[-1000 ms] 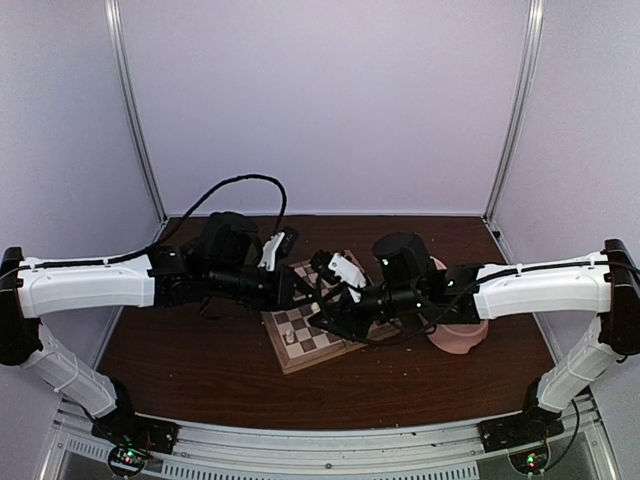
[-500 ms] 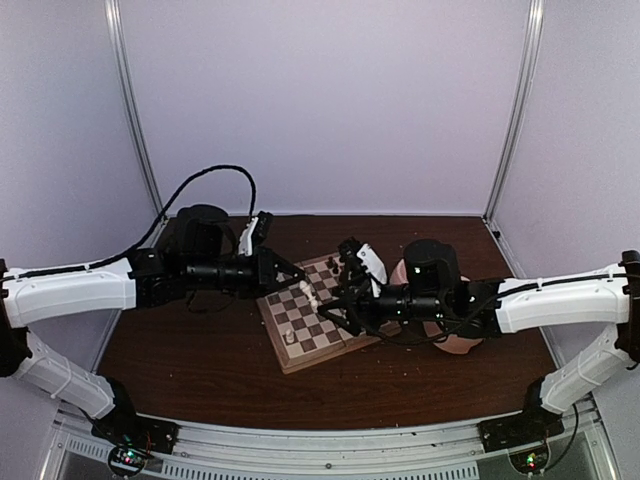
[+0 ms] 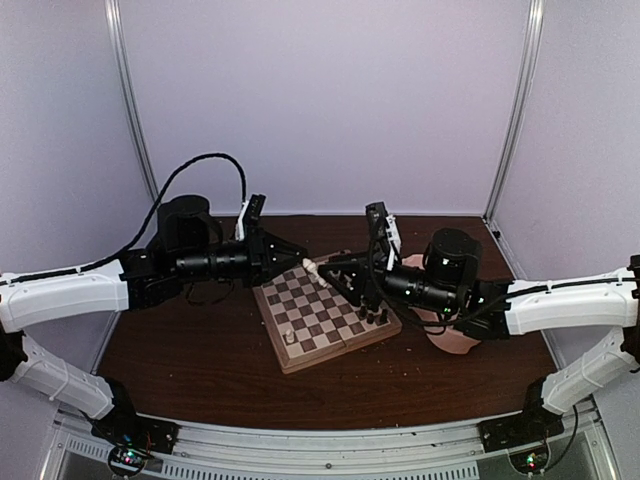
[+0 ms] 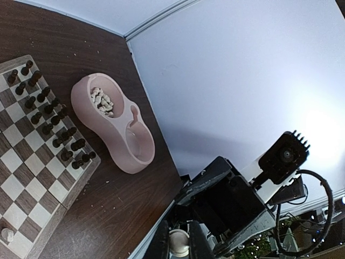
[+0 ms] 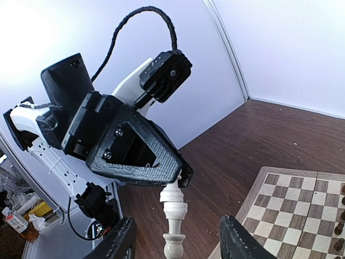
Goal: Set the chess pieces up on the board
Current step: Pick up the chess pile from the center of the board, then place the pawn at h2.
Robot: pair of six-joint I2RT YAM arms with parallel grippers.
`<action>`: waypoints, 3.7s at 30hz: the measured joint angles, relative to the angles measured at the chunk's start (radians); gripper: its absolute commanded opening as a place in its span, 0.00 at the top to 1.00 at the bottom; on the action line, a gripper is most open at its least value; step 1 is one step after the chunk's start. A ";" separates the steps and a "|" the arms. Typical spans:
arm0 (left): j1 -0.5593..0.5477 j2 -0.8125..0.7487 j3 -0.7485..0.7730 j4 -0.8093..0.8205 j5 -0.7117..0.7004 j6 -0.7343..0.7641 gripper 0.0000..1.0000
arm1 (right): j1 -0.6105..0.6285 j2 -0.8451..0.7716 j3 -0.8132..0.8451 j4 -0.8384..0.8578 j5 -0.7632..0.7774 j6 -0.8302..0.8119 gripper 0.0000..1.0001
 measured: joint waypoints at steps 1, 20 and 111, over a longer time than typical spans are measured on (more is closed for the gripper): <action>0.000 0.000 0.000 0.007 0.002 -0.006 0.91 | 0.000 0.000 0.000 0.010 0.001 0.013 0.47; 0.000 0.000 0.000 0.085 0.021 -0.059 0.91 | 0.005 0.003 -0.014 0.040 -0.001 0.079 0.62; -0.212 0.504 0.110 -0.365 -0.561 0.730 0.89 | 0.008 -0.366 -0.097 -0.703 0.354 -0.008 1.00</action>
